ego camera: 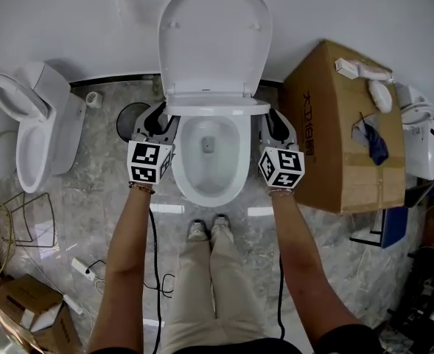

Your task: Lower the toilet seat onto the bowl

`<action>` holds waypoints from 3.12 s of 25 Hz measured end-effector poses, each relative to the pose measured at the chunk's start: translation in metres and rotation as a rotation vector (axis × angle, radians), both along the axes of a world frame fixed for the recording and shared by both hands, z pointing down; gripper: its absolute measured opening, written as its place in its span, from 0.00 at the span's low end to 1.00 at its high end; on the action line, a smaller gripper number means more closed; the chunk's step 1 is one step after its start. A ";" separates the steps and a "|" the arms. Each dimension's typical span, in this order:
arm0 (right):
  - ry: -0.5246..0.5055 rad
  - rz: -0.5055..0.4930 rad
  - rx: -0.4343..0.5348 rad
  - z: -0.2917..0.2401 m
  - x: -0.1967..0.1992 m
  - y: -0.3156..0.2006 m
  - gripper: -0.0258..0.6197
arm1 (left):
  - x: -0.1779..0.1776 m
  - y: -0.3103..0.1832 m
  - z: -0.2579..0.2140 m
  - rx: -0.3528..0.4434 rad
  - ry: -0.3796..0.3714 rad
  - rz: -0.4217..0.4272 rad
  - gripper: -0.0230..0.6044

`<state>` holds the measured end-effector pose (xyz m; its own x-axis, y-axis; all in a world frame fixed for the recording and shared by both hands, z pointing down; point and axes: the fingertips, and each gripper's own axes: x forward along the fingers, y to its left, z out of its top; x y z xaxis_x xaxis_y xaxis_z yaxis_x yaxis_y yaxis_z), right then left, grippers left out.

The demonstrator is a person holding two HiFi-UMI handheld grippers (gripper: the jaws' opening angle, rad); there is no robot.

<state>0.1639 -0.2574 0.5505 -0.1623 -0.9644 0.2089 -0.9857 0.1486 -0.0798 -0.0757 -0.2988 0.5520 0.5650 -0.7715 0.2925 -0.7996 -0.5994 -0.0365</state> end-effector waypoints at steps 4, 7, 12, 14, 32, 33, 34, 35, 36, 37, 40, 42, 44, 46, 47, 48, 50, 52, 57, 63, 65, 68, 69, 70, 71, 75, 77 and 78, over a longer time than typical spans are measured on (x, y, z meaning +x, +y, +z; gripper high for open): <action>-0.001 -0.003 -0.008 0.008 -0.001 0.012 0.17 | -0.001 0.013 0.007 0.001 -0.010 0.002 0.26; -0.005 -0.001 -0.011 0.012 -0.002 0.020 0.17 | -0.002 0.020 0.011 -0.001 -0.029 0.009 0.26; -0.013 0.005 -0.017 0.019 -0.002 0.031 0.17 | -0.002 0.032 0.019 -0.004 -0.065 0.012 0.26; -0.015 0.003 -0.024 0.022 -0.002 0.035 0.17 | -0.002 0.036 0.021 -0.002 -0.072 0.012 0.26; -0.009 0.011 -0.055 0.040 -0.005 0.061 0.17 | -0.004 0.061 0.037 -0.001 -0.118 0.060 0.29; -0.005 0.010 -0.056 0.041 -0.005 0.063 0.17 | -0.004 0.063 0.038 -0.001 -0.121 0.060 0.29; 0.000 0.009 -0.057 0.043 -0.006 0.064 0.17 | -0.004 0.064 0.039 -0.001 -0.123 0.061 0.29; 0.003 0.009 -0.059 0.044 -0.006 0.065 0.17 | -0.005 0.066 0.041 -0.001 -0.125 0.061 0.29; 0.004 0.009 -0.062 0.045 -0.006 0.066 0.17 | -0.005 0.067 0.042 -0.001 -0.127 0.062 0.29; 0.004 0.011 -0.066 0.047 -0.006 0.067 0.17 | -0.005 0.068 0.044 -0.001 -0.129 0.063 0.29; 0.019 0.007 -0.079 0.051 -0.007 0.072 0.17 | -0.005 0.072 0.048 -0.005 -0.145 0.070 0.30; 0.030 -0.007 -0.095 0.054 -0.008 0.076 0.17 | -0.005 0.076 0.051 -0.008 -0.166 0.080 0.30; 0.021 -0.026 -0.116 0.057 -0.010 0.082 0.17 | -0.005 0.081 0.054 -0.012 -0.182 0.093 0.30; 0.021 -0.038 -0.137 0.061 -0.010 0.087 0.17 | -0.006 0.085 0.058 -0.016 -0.193 0.101 0.30; 0.026 -0.043 -0.149 0.064 -0.010 0.090 0.17 | -0.006 0.086 0.059 -0.016 -0.197 0.102 0.30; 0.026 -0.048 -0.163 0.068 -0.010 0.093 0.19 | -0.006 0.087 0.060 -0.016 -0.200 0.103 0.30; -0.016 -0.059 -0.188 0.073 -0.010 0.101 0.19 | -0.006 0.089 0.063 -0.016 -0.207 0.107 0.30; -0.128 -0.067 -0.210 0.076 -0.011 0.110 0.21 | -0.006 0.092 0.065 -0.015 -0.219 0.114 0.31; -0.519 -0.145 -0.271 0.073 -0.024 0.133 0.38 | -0.010 0.099 0.073 -0.021 -0.273 0.118 0.31; -0.962 -0.117 -0.319 0.066 -0.028 0.138 0.40 | -0.010 0.107 0.081 -0.017 -0.310 0.137 0.31; -1.144 -0.087 -0.292 0.058 -0.029 0.131 0.40 | -0.011 0.111 0.084 -0.021 -0.318 0.141 0.31; -1.256 -0.060 -0.266 0.055 -0.027 0.122 0.40 | -0.010 0.115 0.089 -0.025 -0.331 0.149 0.31; -1.269 -0.047 -0.263 0.056 -0.025 0.120 0.40 | -0.010 0.117 0.090 -0.024 -0.336 0.152 0.31; -1.279 -0.033 -0.261 0.057 -0.024 0.118 0.40 | -0.010 0.118 0.092 -0.023 -0.342 0.153 0.31; -1.285 -0.020 -0.263 0.059 -0.023 0.116 0.40 | -0.010 0.120 0.093 -0.022 -0.346 0.150 0.31; -1.286 0.005 -0.290 0.065 -0.023 0.112 0.34 | -0.010 0.123 0.098 -0.067 -0.301 0.106 0.34; -1.286 0.004 -0.297 0.066 -0.024 0.113 0.33 | -0.006 0.127 0.100 -0.112 -0.251 0.097 0.48; -1.284 0.003 -0.300 0.067 -0.024 0.114 0.33 | -0.004 0.129 0.102 -0.125 -0.241 0.096 0.51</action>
<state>0.1400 -0.1434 0.6177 -0.4022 -0.9085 0.1136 -0.1846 -0.0411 -0.9820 -0.0799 -0.1694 0.6537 0.5363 -0.6674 0.5167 -0.7161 -0.6838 -0.1400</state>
